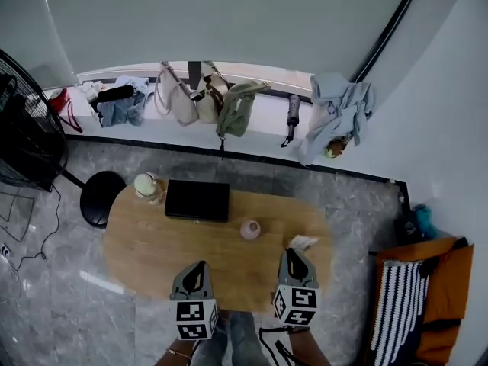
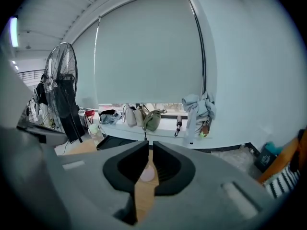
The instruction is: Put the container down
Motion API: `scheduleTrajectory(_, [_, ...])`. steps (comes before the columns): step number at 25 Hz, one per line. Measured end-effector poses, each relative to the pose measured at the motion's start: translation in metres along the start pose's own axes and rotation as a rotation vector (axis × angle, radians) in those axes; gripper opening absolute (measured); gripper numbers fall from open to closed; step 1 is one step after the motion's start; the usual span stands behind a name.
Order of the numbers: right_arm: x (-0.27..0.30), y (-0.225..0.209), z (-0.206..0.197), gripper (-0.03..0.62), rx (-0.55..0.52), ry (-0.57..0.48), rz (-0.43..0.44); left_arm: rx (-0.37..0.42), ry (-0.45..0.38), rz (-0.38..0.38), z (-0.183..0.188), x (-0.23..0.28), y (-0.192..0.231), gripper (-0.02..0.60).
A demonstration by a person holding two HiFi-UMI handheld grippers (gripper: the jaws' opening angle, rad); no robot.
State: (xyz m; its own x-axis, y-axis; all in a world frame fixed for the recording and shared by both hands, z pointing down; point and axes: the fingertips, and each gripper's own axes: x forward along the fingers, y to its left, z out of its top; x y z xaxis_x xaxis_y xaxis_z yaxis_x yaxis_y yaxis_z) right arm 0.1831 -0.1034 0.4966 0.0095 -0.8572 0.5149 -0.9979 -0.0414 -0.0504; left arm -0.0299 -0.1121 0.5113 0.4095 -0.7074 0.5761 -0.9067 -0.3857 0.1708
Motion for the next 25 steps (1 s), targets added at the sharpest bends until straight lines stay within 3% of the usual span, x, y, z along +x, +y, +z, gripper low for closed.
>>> scheduleTrajectory(4, [-0.03, -0.01, 0.034, 0.007, -0.001, -0.015, -0.024, 0.022, -0.025, -0.007, 0.033, -0.019, -0.007, -0.003])
scheduleTrajectory(15, [-0.1, -0.036, 0.099, 0.006, -0.004, -0.072, -0.099, 0.085, -0.157, -0.022, 0.125, -0.072, -0.013, -0.003])
scheduleTrajectory(25, [-0.132, -0.06, 0.121, 0.006, -0.061, -0.097, -0.157, 0.131, -0.28, -0.07, 0.187, -0.08, -0.04, -0.003])
